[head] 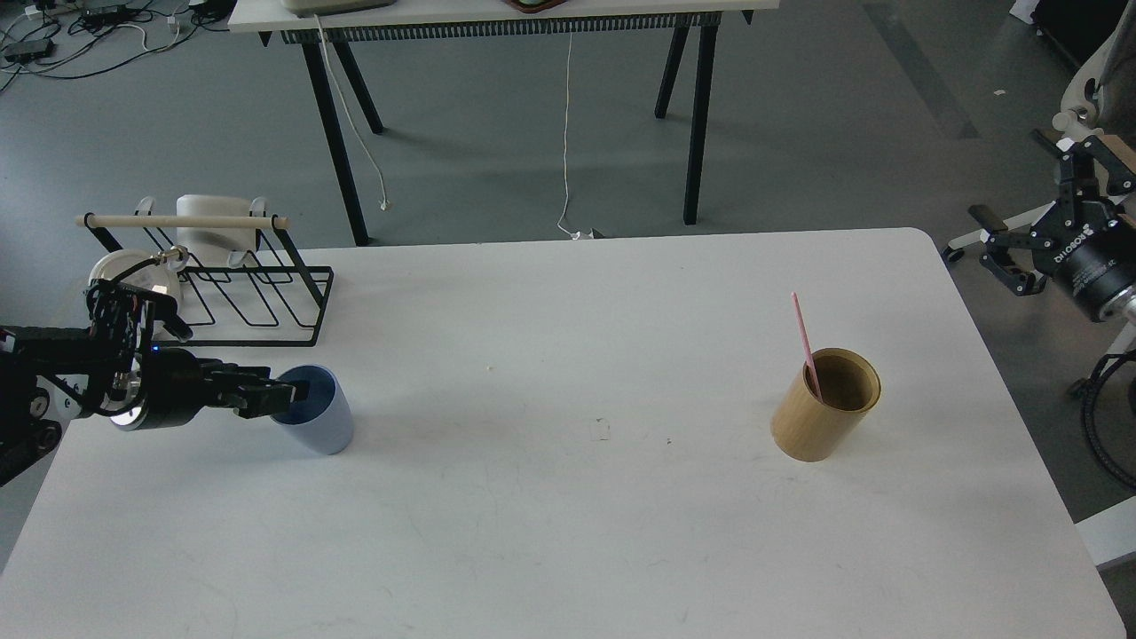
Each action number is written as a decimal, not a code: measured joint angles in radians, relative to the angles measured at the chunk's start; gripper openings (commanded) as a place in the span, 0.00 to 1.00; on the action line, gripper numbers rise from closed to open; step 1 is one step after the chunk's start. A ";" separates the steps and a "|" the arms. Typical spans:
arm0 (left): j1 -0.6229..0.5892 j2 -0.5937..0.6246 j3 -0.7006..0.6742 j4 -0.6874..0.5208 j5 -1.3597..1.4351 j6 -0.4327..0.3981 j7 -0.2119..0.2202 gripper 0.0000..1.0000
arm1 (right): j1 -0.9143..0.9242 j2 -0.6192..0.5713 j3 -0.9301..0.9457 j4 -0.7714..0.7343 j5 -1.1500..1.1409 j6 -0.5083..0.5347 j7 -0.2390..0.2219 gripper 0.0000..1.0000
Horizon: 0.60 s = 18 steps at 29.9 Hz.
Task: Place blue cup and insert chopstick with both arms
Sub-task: 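Lift the light-blue cup with the left gripper toward the table center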
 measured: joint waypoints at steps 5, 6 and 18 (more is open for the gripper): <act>0.001 -0.002 0.000 0.009 -0.004 0.004 0.000 0.52 | -0.002 -0.007 0.000 0.000 0.000 0.000 0.000 0.97; 0.001 -0.002 0.000 0.010 -0.004 0.005 0.000 0.50 | -0.002 -0.007 0.000 0.000 0.000 0.000 0.000 0.97; 0.002 -0.001 0.000 0.012 -0.001 0.031 0.000 0.09 | -0.009 -0.009 0.000 0.000 0.000 0.000 0.000 0.97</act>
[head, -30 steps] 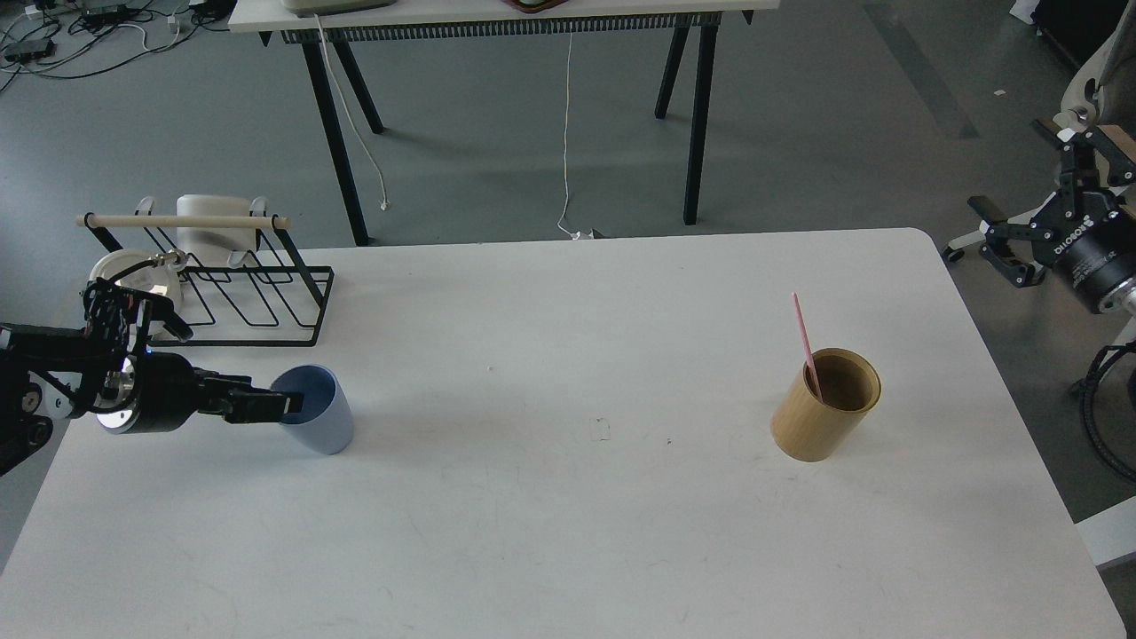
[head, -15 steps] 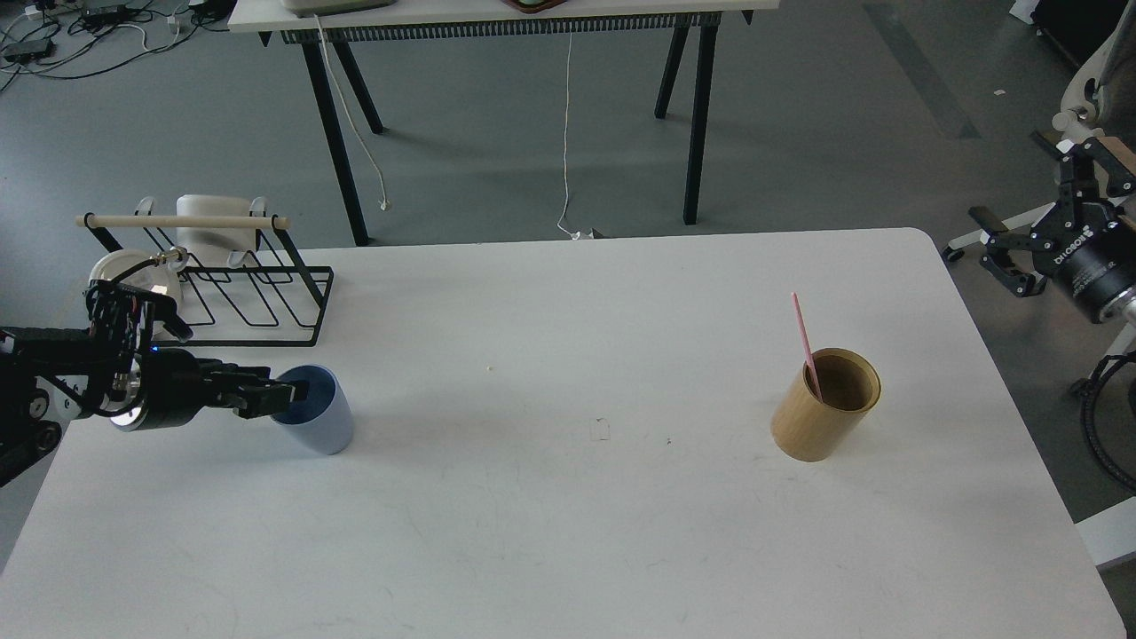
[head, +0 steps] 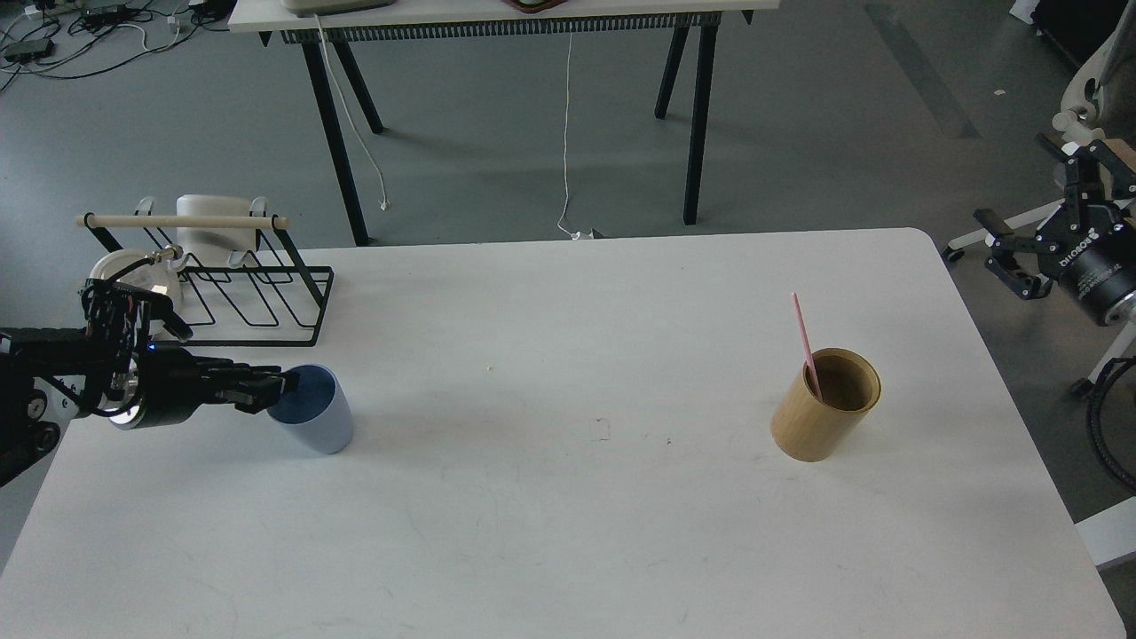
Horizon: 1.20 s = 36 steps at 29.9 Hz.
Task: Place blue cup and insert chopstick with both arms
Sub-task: 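Lift the light-blue cup with the left gripper toward the table center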
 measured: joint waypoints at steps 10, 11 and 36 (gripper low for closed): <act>0.006 0.002 0.002 -0.004 0.002 0.018 0.000 0.04 | -0.017 0.000 0.020 0.000 0.000 0.000 0.000 0.97; 0.006 0.002 0.002 -0.006 0.002 0.022 0.000 0.04 | -0.020 0.000 0.026 0.000 0.000 0.000 0.000 0.97; -0.326 -0.347 0.120 -0.111 0.075 0.048 0.000 0.04 | -0.038 -0.020 0.119 -0.346 0.078 0.000 0.000 0.96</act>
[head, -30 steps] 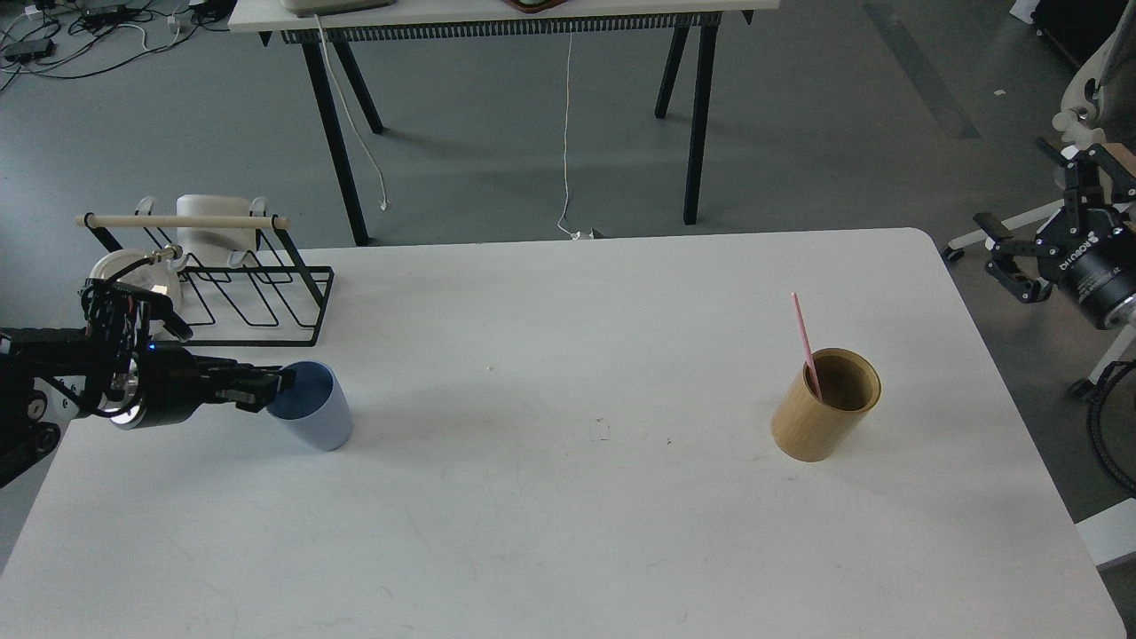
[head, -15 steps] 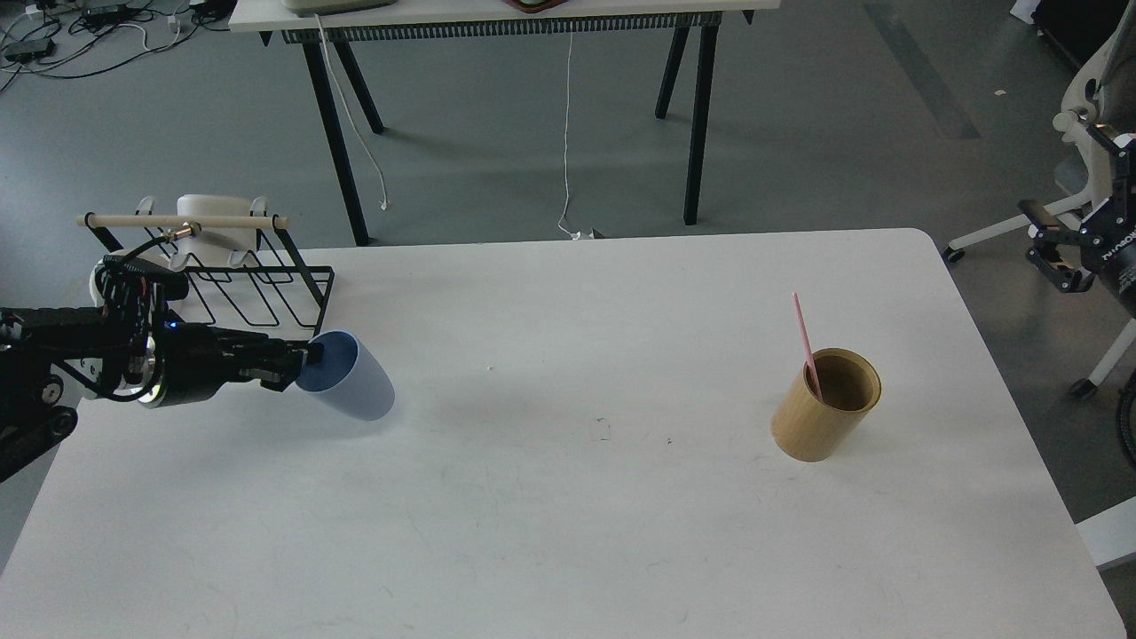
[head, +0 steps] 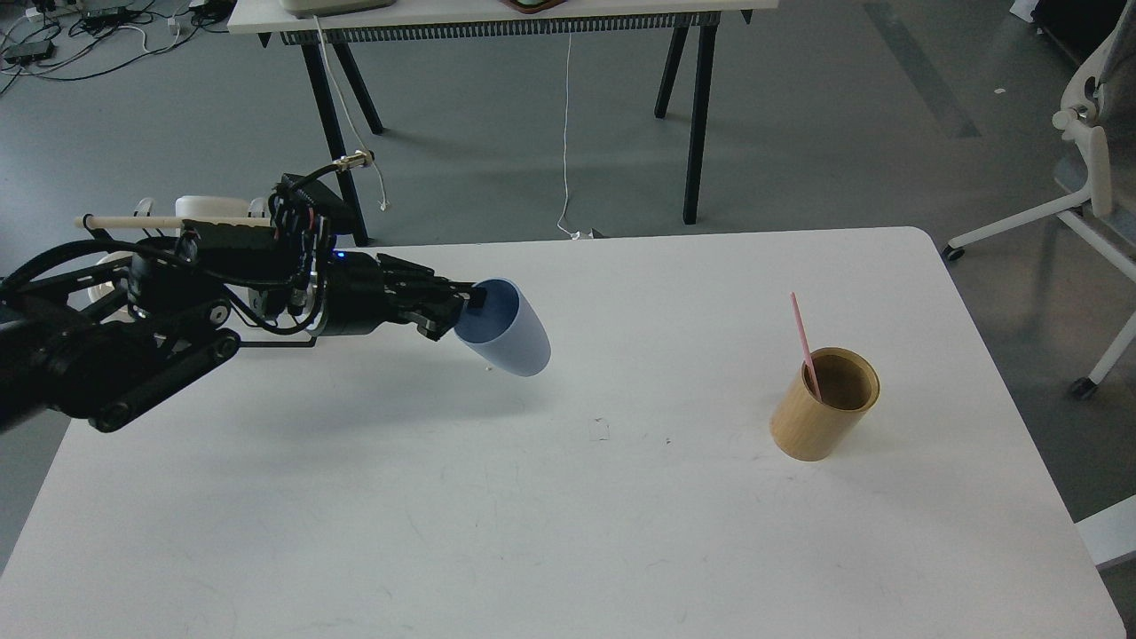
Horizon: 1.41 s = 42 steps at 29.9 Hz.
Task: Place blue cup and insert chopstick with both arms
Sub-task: 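Lift the light-blue cup with the left gripper toward the table center, then lower the light-blue cup onto the table and open the left gripper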
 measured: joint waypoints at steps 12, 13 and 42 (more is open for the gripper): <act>0.013 -0.091 0.004 -0.001 0.270 -0.010 0.000 0.04 | -0.017 0.003 -0.006 -0.007 0.001 0.000 0.000 0.96; 0.018 -0.099 0.004 -0.001 0.272 -0.010 0.000 0.04 | -0.017 0.004 -0.007 -0.006 0.001 0.000 0.000 0.96; 0.091 -0.175 0.005 0.062 0.274 -0.011 0.000 0.08 | -0.033 0.014 -0.011 -0.005 0.000 0.000 0.000 0.96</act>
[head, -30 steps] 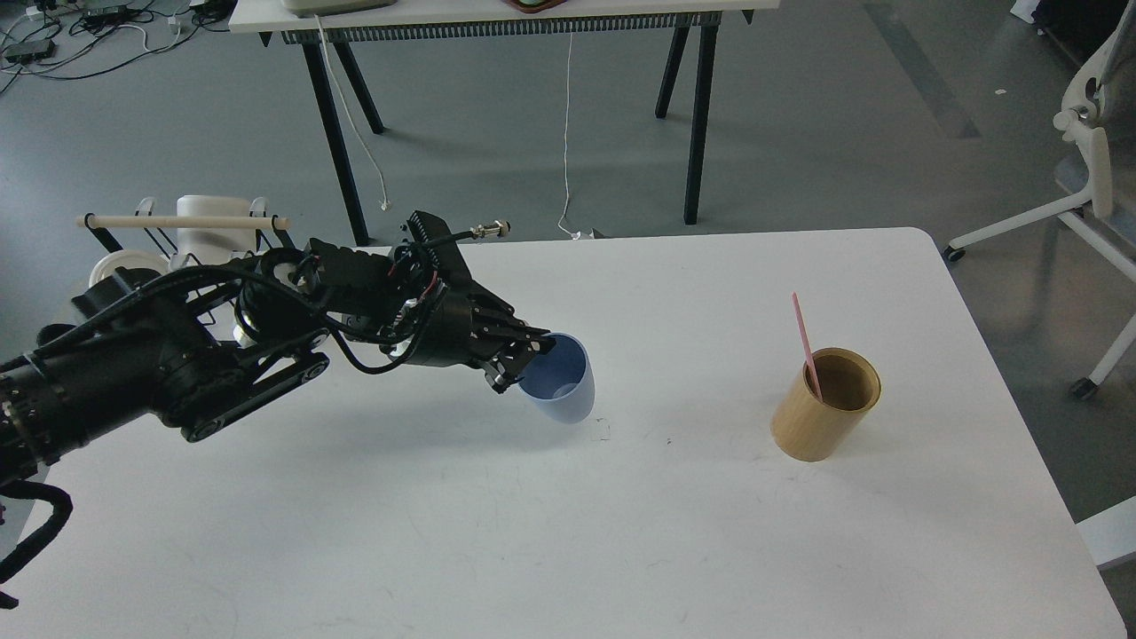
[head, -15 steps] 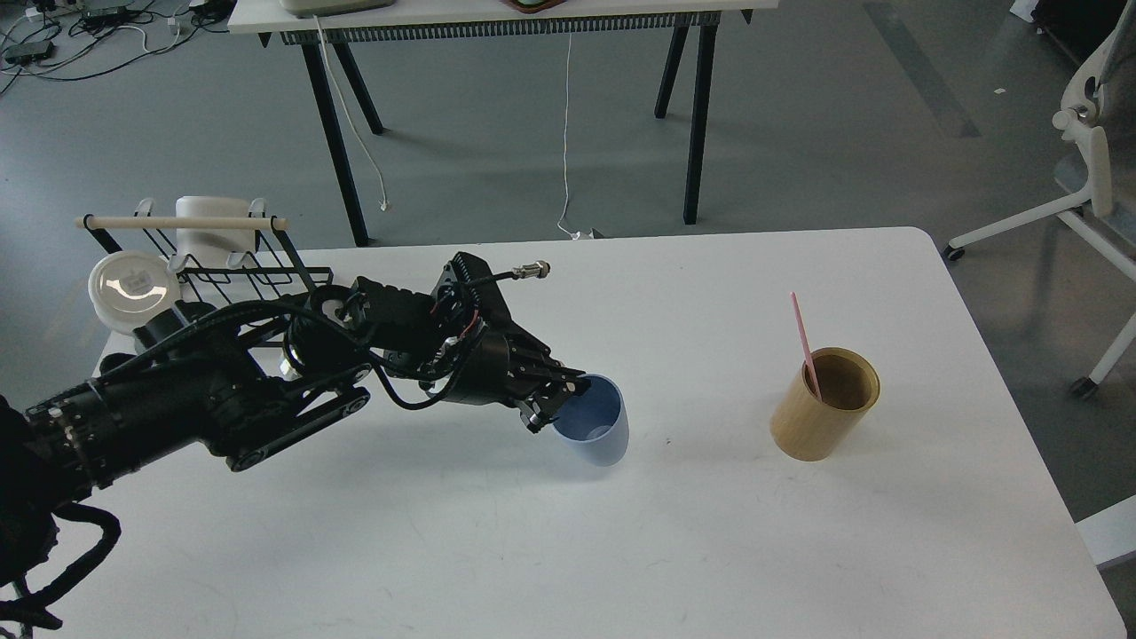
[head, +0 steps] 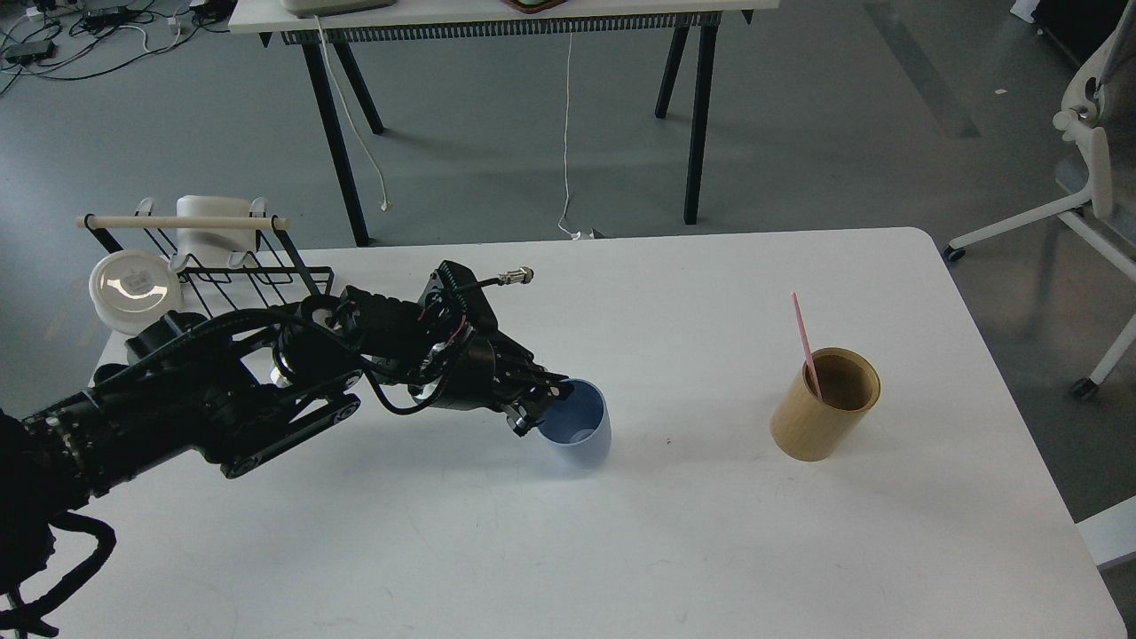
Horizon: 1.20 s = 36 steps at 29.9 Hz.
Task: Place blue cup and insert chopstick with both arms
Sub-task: 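Lower the light-blue cup onto the table and open the left gripper, then retract the left arm and reach the right gripper to the tan cup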
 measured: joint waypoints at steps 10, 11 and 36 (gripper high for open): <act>0.003 -0.007 0.000 0.027 0.000 -0.003 0.000 0.11 | -0.005 0.000 -0.002 -0.001 0.000 0.000 0.000 0.97; 0.001 -0.007 0.000 0.027 0.000 -0.003 0.000 0.11 | -0.007 0.000 -0.002 -0.001 0.000 0.000 0.000 0.97; -0.004 0.042 -0.120 0.023 -0.703 -0.015 0.000 0.98 | 0.066 -0.017 -0.034 0.126 -0.127 0.000 0.000 0.98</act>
